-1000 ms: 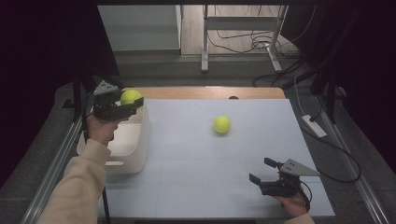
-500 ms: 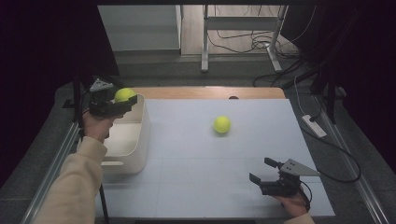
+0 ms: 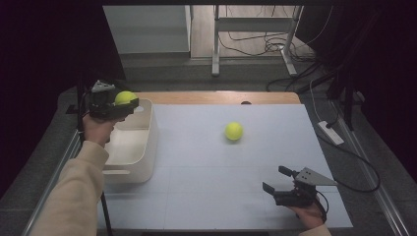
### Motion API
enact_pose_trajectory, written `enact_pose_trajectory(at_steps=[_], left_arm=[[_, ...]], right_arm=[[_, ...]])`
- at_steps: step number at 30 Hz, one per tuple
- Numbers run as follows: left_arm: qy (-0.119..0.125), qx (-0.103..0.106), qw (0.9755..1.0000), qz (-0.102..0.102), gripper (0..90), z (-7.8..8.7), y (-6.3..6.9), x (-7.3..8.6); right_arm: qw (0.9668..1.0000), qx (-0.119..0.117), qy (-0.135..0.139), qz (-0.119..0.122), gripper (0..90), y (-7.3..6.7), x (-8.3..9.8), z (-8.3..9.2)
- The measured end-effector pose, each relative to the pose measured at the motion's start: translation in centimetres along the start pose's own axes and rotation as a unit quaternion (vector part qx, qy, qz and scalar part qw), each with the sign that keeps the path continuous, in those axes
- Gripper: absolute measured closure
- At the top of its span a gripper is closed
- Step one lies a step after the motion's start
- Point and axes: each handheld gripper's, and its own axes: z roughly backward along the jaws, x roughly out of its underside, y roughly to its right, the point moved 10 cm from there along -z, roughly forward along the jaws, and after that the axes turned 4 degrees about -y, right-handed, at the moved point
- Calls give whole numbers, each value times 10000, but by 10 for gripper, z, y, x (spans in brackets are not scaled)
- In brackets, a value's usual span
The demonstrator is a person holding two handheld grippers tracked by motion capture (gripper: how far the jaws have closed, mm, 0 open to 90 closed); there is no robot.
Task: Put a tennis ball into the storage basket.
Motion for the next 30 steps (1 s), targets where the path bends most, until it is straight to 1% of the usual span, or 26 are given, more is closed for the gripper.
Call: enact_pose_trajectory(at_steps=[6, 15, 17, 22, 30], left_arm=[[-116, -126, 9998, 124, 267, -8, -11, 3], [-256, -234, 9992, 174, 267, -16, -19, 6], [-332, -269, 9989, 182, 266, -17, -22, 9], [-443, -289, 9984, 204, 266, -19, -26, 13], [-553, -327, 9976, 255, 266, -20, -32, 18]], right_arm=[[10000, -7, -19, 15, 83, -1, 1, 0], [10000, -4, -24, 6, 83, 0, 1, 0], [10000, 1, -19, 8, 83, 0, 1, 0], [10000, -6, -24, 7, 83, 0, 1, 0], [10000, -5, -29, 13, 83, 0, 1, -1]])
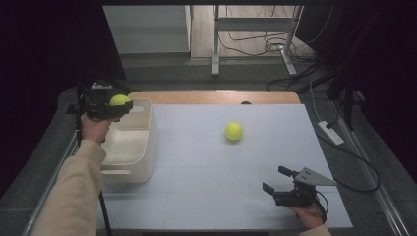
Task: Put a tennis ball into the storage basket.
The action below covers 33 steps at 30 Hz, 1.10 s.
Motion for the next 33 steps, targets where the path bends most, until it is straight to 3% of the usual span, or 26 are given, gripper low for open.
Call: enact_pose_trajectory(at_steps=[18, 27, 33], left_arm=[[-529, -70, 9986, -33, 265, -17, -11, 19], [-688, -57, 9975, -127, 265, -21, -9, 26], [-654, -76, 9978, -96, 264, -21, -10, 24]], right_arm=[[10000, -5, -9, -17, 83, 0, 0, 0], [10000, 8, 2, -20, 83, 0, 0, -1], [10000, 9, 2, -25, 83, 0, 0, -1]])
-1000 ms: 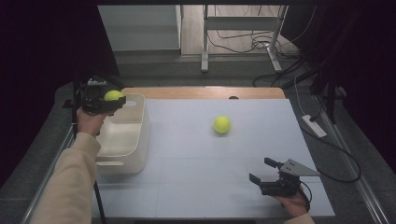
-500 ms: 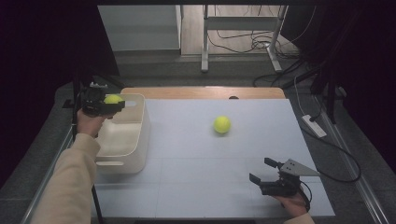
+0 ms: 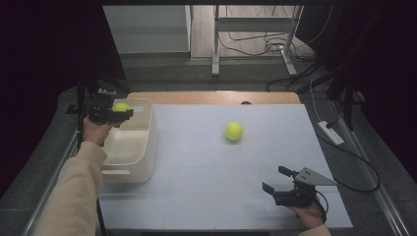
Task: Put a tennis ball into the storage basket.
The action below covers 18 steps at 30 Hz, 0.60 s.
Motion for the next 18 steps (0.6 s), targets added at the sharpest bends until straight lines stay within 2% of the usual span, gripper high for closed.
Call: enact_pose_trajectory(at_steps=[8, 11, 14, 18], left_arm=[[25, -61, 10000, 9, 259, 1, -2, 0], [241, -144, 9996, 52, 192, 6, -3, -5], [474, 23, 9987, 172, 133, 14, 1, -12], [569, 225, 9980, 178, 119, 19, 8, -14]], right_arm=[[10000, -4, 2, 7, 83, 0, 0, 0], [10000, -15, -14, 16, 83, 0, 0, 0], [10000, -10, -4, 6, 83, 0, 0, 0], [10000, -16, -13, 18, 83, 0, 0, 0]])
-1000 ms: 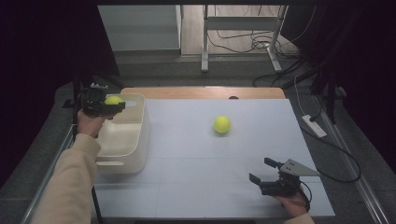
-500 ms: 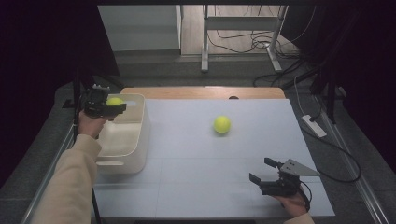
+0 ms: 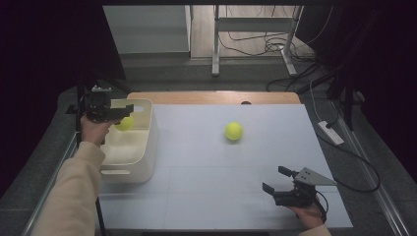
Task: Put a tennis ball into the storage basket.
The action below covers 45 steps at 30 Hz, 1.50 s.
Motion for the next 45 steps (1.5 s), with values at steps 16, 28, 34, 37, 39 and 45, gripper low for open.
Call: enact_pose_trajectory(at_steps=[16, 28, 34, 37, 39, 45], left_arm=[[451, 973, 9935, -385, 125, 23, 51, -8], [726, 1622, 9813, -743, 130, 39, 90, -12], [856, 1883, 9740, -925, 132, 44, 117, -11], [848, 2012, 9698, -1085, 132, 47, 133, -9], [879, 2133, 9660, -1171, 132, 50, 144, -9], [917, 2265, 9604, -1335, 137, 56, 162, -9]], right_arm=[[10000, 11, 22, -51, 83, 2, -1, -1], [10000, 21, 14, -15, 84, 2, -1, -3], [10000, -5, -13, 34, 84, 0, 1, -2], [10000, -28, 13, 51, 84, -1, 1, -1], [10000, -37, 4, 45, 84, -1, 1, -2], [10000, -23, 9, 53, 85, -1, 1, -1]])
